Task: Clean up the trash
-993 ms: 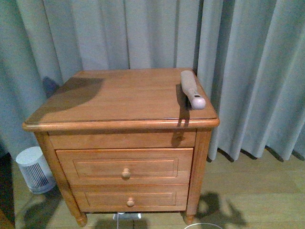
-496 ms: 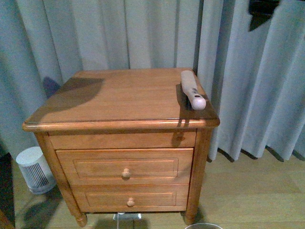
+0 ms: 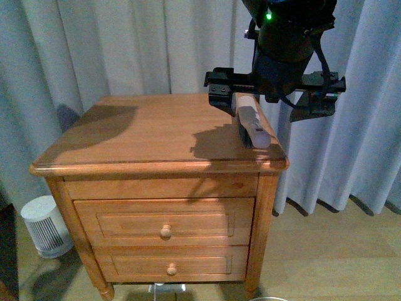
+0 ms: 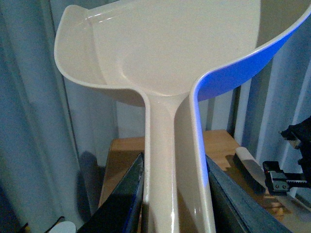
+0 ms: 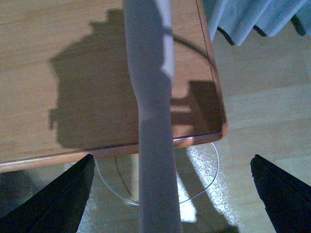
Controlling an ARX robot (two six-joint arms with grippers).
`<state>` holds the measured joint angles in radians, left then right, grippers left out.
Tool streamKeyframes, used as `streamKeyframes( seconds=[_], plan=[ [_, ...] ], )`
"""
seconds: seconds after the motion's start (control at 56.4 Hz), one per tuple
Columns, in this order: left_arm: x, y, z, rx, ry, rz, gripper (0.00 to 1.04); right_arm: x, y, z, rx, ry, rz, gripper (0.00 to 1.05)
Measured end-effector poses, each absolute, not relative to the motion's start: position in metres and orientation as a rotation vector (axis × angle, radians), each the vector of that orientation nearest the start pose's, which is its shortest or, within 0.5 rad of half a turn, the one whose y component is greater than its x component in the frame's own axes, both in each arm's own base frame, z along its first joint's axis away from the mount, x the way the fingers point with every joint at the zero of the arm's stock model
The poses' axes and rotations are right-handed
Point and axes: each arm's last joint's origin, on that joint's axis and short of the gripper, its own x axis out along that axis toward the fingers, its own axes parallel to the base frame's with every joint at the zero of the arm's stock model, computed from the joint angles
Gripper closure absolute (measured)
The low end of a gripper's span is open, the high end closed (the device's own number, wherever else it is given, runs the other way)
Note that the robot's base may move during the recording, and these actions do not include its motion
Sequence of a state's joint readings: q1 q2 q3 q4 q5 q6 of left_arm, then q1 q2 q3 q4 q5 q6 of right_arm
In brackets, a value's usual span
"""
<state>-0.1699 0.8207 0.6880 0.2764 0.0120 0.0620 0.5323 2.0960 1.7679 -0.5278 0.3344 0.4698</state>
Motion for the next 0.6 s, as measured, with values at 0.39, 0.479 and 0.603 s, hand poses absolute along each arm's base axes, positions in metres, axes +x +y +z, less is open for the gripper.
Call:
streamKeyframes(
  seconds=[0.39,0.479,0.603],
  plan=[
    [0.184,-0.032,0.338,0.050,-0.149,-0.177,0.76,0.412,0.243,0.216,0.105,0.835,0.020,0.07],
    [0.184,-0.032,0.338,0.050,-0.149,-0.177,0.76,0.412,0.243,0.214,0.104,0.841,0.020,0.07],
    [0.184,-0.032,0.338,0.050,-0.149,-0.177,0.76,0.413,0.241,0.213,0.108,0.843,0.019,0.19]
  ],
)
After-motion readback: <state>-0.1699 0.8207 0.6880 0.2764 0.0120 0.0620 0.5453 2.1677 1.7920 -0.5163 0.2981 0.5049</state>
